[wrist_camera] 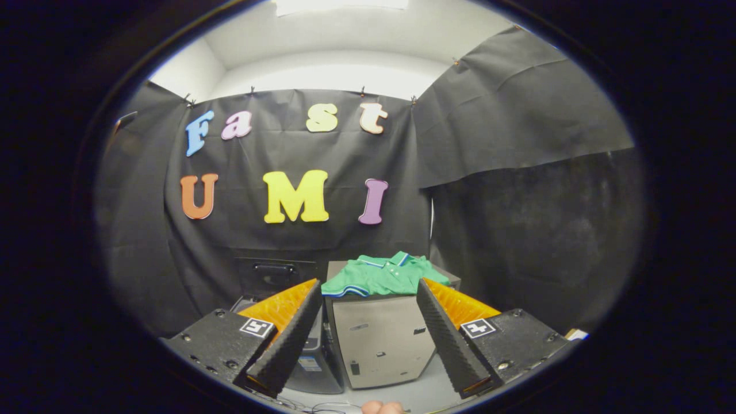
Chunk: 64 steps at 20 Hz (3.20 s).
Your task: Put the clothes into the washing machine and then close the washing machine lid.
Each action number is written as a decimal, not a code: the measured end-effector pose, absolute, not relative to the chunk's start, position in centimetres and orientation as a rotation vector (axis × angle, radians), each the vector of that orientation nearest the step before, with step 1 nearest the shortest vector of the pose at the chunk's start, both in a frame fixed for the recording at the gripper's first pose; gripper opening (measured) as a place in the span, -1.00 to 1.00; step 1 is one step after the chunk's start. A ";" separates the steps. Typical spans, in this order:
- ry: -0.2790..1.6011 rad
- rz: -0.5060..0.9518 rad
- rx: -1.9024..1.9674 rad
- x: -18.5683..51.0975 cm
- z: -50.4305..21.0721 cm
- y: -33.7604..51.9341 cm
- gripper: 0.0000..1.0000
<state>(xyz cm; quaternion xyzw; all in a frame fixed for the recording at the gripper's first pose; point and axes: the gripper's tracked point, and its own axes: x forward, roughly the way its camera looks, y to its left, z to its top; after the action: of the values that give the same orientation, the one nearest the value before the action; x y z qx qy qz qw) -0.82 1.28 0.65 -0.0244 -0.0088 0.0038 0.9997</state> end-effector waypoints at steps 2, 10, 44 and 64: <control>-0.018 0.007 -0.051 -0.8 0.8 1.4 1.00; -0.013 0.030 -0.046 0.4 1.5 2.9 1.00; 0.514 0.109 -0.196 38.2 -5.0 -5.1 1.00; 0.780 0.137 -0.005 39.6 -10.0 -6.0 -0.47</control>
<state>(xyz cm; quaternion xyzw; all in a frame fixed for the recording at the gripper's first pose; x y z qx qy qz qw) 39.62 -6.00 -10.02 -0.0025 0.3797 0.0667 0.9227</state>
